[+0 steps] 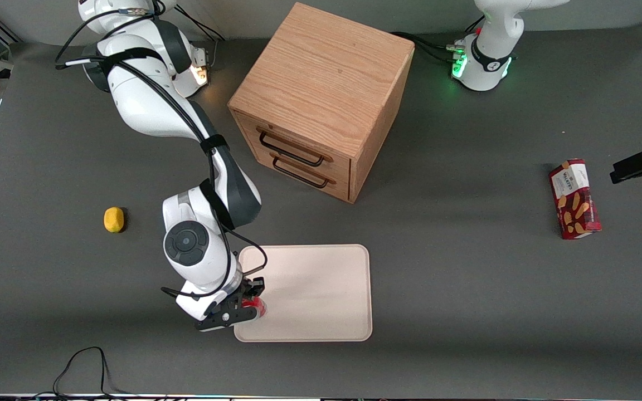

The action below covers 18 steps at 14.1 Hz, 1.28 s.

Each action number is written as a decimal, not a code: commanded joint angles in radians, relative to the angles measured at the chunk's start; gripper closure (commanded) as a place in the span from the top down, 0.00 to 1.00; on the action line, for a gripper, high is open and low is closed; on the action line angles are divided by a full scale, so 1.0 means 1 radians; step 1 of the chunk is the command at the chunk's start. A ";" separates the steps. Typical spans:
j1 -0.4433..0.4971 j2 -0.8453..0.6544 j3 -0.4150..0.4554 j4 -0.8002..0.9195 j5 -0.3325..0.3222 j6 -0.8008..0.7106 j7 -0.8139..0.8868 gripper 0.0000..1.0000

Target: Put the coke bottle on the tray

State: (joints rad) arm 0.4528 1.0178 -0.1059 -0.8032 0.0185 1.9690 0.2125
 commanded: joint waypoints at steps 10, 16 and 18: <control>0.001 -0.238 0.006 -0.100 -0.086 -0.212 -0.007 1.00; -0.035 -0.663 0.011 -0.400 -0.089 -0.352 -0.021 1.00; -0.084 -0.805 0.017 -0.528 -0.089 -0.352 -0.077 1.00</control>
State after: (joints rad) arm 0.4140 0.4147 -0.1083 -1.0890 -0.0549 1.5896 0.1964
